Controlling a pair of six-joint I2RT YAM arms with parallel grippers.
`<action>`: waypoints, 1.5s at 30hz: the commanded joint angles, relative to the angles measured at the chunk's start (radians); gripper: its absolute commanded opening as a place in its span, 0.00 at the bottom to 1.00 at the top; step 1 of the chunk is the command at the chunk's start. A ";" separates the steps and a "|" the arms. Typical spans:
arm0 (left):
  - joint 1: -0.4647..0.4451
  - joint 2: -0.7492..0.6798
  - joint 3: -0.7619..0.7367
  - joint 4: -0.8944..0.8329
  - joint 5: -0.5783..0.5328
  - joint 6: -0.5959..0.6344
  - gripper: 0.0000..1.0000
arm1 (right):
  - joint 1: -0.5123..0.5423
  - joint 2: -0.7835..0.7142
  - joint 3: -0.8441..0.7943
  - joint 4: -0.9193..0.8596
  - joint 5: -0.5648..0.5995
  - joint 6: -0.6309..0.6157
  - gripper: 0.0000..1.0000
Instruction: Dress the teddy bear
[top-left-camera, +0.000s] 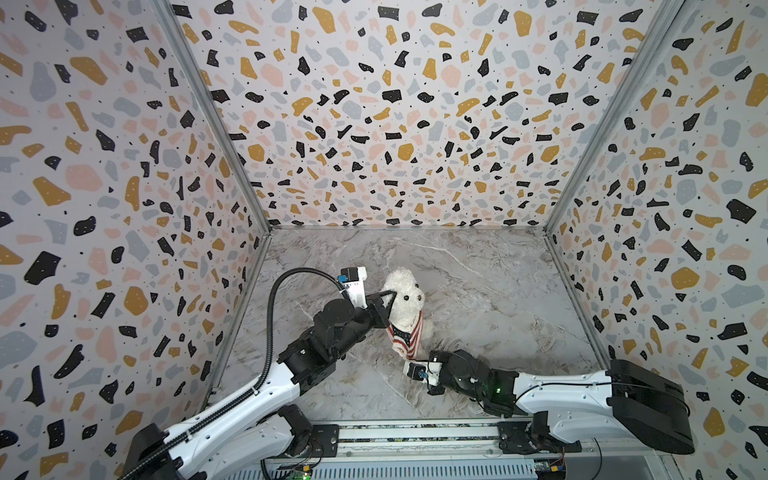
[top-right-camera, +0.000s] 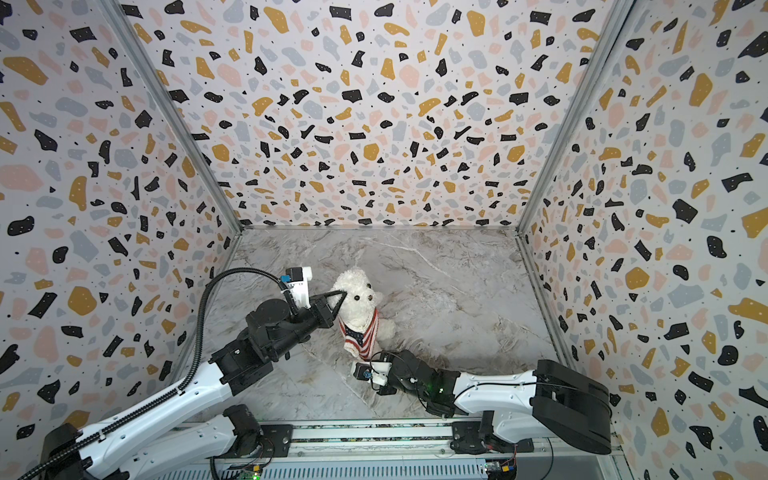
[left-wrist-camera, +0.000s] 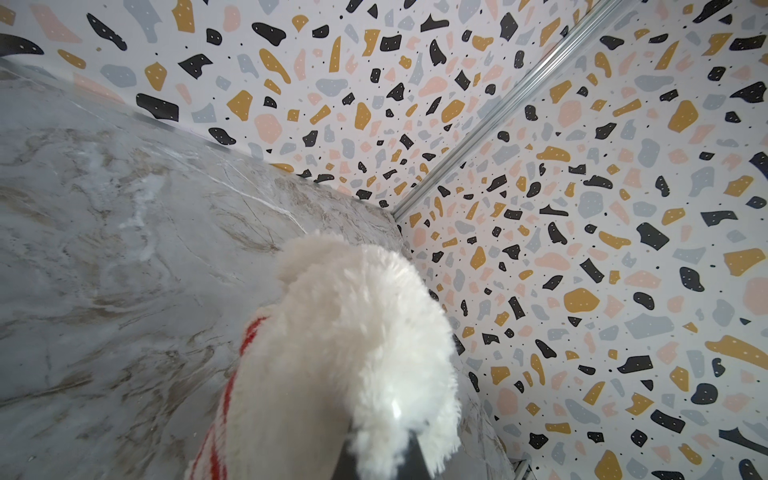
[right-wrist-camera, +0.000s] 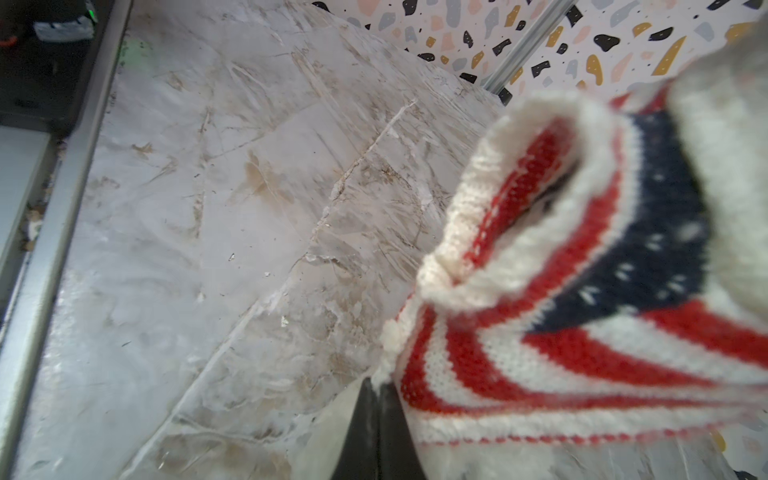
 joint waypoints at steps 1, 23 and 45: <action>0.022 -0.059 0.033 0.137 -0.012 0.003 0.00 | 0.007 -0.012 -0.038 -0.051 0.020 0.036 0.00; 0.030 0.060 0.053 0.188 0.242 0.165 0.00 | -0.063 -0.220 -0.017 0.031 -0.150 0.045 0.11; 0.022 0.057 0.180 -0.001 0.592 0.509 0.00 | -0.280 -0.663 -0.101 0.018 -0.407 0.259 0.55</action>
